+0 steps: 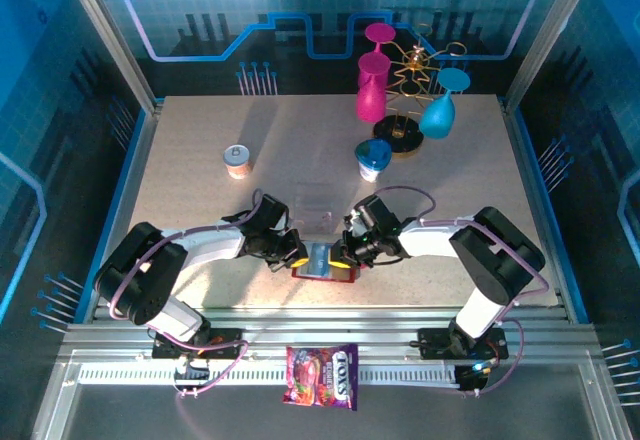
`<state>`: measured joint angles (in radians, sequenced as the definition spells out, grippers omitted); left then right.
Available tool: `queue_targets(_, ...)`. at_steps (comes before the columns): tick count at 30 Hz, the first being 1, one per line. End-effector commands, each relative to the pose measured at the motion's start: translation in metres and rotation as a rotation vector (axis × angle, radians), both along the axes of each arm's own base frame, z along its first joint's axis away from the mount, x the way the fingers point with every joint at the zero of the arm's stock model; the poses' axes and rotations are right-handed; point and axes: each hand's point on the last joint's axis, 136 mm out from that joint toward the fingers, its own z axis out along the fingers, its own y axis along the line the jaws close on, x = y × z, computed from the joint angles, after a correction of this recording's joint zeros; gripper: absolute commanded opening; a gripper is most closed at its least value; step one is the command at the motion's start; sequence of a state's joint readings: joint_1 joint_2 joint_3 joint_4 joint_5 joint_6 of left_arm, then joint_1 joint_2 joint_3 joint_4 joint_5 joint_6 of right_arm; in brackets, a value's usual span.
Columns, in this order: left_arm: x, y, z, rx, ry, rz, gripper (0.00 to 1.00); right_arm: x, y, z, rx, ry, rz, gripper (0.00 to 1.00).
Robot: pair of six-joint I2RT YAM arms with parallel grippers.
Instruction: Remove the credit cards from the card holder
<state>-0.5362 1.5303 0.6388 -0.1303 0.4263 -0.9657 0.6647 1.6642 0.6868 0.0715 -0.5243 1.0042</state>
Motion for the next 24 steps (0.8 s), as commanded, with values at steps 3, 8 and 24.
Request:
queue_targets(3,-0.012,0.011,-0.01,0.067,0.048,0.006,0.07,-0.002,-0.015,0.002,-0.026,-0.003,-0.009,0.12)
queue_targets(8,-0.012,0.011,-0.01,0.069,0.05,0.009,0.07,-0.004,-0.026,0.003,-0.043,-0.001,-0.011,0.12)
queue_targets(24,-0.011,0.011,-0.011,0.075,0.057,0.012,0.07,-0.003,-0.043,0.006,-0.075,0.004,-0.011,0.11)
